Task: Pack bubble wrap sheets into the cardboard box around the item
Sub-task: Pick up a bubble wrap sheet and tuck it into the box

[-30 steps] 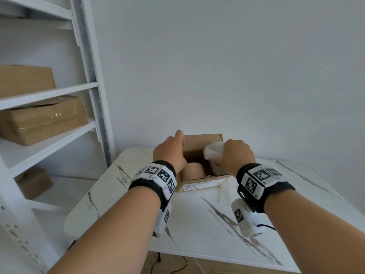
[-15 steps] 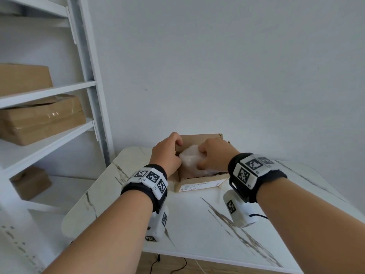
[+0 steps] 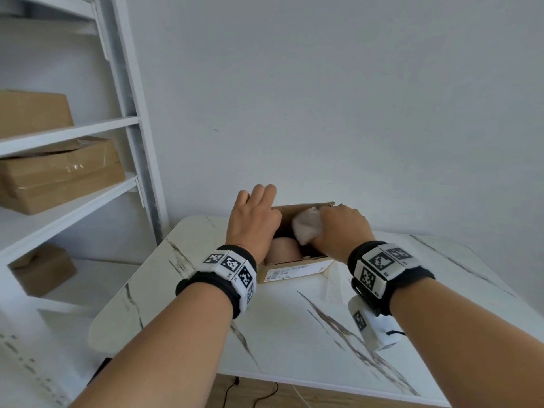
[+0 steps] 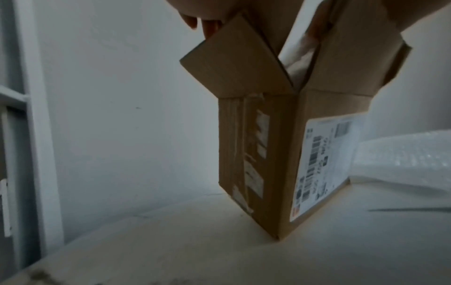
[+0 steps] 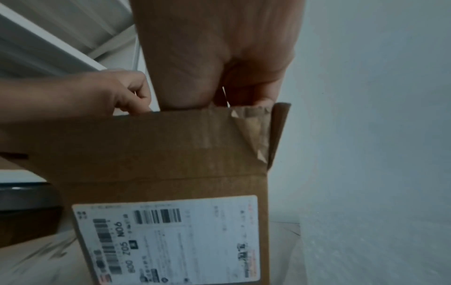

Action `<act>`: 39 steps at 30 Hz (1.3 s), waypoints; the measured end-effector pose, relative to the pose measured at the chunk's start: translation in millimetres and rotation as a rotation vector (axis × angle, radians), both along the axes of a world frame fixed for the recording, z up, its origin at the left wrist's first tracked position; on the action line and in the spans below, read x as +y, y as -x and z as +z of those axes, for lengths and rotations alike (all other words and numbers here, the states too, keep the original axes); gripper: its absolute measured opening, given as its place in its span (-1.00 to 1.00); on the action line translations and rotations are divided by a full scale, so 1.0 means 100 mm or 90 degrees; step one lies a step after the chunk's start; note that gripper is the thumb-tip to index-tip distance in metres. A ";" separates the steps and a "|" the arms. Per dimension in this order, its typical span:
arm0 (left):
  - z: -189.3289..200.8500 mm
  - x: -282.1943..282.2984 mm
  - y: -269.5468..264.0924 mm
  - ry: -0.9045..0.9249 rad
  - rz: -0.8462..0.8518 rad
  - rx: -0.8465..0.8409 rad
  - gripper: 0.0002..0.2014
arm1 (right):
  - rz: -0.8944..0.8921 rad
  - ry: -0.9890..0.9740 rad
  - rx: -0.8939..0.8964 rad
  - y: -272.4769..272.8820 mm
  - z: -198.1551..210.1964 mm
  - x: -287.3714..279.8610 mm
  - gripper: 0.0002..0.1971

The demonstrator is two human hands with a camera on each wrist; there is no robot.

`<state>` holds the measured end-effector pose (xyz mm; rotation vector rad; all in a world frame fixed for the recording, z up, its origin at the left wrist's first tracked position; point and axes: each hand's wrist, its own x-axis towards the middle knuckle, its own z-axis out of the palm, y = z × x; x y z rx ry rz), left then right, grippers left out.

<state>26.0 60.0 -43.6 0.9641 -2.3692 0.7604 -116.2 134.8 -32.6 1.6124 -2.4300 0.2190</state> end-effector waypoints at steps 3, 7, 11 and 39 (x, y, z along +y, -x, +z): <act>0.07 -0.03 0.05 0.005 -0.019 -0.012 -0.75 | -0.017 0.004 -0.052 0.01 0.00 -0.02 -0.70; 0.13 -0.05 0.12 -0.152 0.004 -0.088 -0.92 | -0.045 -0.005 -0.101 0.01 0.05 -0.04 -0.59; 0.00 -0.14 0.03 -0.223 0.068 0.058 -0.82 | -0.041 -0.021 -0.128 0.00 0.11 0.02 -0.61; -0.03 -0.06 0.30 -0.313 0.130 -0.091 -0.67 | -0.056 -0.007 0.030 -0.01 -0.01 -0.12 -0.80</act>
